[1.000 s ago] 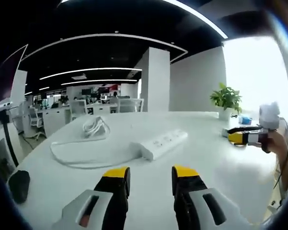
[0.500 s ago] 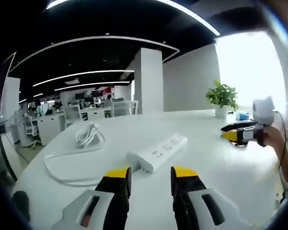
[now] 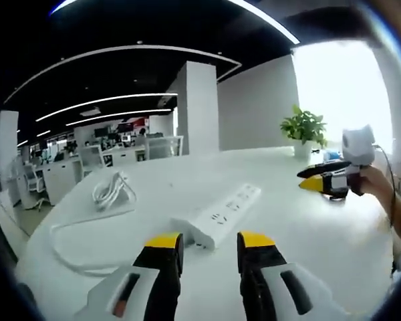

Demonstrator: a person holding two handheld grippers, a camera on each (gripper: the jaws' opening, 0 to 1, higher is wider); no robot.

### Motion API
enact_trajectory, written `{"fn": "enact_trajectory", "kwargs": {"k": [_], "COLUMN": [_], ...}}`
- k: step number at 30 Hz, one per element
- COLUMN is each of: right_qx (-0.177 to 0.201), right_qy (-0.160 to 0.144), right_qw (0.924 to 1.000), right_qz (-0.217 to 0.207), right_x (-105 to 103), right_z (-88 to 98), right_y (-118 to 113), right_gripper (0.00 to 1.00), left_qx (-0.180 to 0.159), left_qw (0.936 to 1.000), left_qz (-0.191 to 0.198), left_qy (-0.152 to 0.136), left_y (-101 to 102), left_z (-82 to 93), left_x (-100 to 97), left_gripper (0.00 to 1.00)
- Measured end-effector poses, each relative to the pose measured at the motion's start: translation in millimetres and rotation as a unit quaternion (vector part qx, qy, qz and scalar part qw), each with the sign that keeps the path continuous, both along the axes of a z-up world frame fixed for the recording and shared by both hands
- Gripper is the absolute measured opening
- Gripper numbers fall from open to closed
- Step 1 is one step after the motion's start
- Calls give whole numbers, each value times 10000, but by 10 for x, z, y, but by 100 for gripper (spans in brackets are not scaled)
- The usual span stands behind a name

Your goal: Straighten the power strip on the desk, plug the charger into it

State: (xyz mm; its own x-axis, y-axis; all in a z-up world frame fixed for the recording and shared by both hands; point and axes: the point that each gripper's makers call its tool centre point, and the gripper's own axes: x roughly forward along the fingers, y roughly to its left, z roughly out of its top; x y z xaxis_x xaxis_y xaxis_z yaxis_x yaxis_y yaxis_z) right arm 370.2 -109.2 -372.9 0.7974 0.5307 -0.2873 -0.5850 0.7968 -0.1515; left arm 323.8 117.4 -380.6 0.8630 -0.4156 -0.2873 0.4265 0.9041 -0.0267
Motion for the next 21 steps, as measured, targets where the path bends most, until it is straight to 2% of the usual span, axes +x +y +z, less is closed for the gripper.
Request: {"fn": "enact_trajectory", "kwargs": {"k": [2,7,10,15,18,21], "right_qx": [-100,-134,-77,-135,-160,-172], "right_qy": [22,123,180,284,249,227], "right_qw": [9999,9998,9997,9992,9991,9987], "right_qz": [-1,53,124,230,317,422], "right_x": [64,148,185,286,338,387], "right_z": [-35,-106,-127,-196,-213,-230], "right_y": [3,24,50,91,123,160], "right_gripper": [33,32,32,31,31,31], "left_qx": [101,70,274,360,458,410], "left_qw": [9999,10000,9996,9992,9986,9987], "left_qz": [2,-11,35,-56,-118,-167], "left_qy": [4,48,66,166,226,265], "left_y": [16,51,80,42,18,-9], "left_z": [-23,-59,-90,-127,-149,-154], "left_x": [29,73,94,143,154,176], "left_gripper": [32,31,31,31,31,31]}}
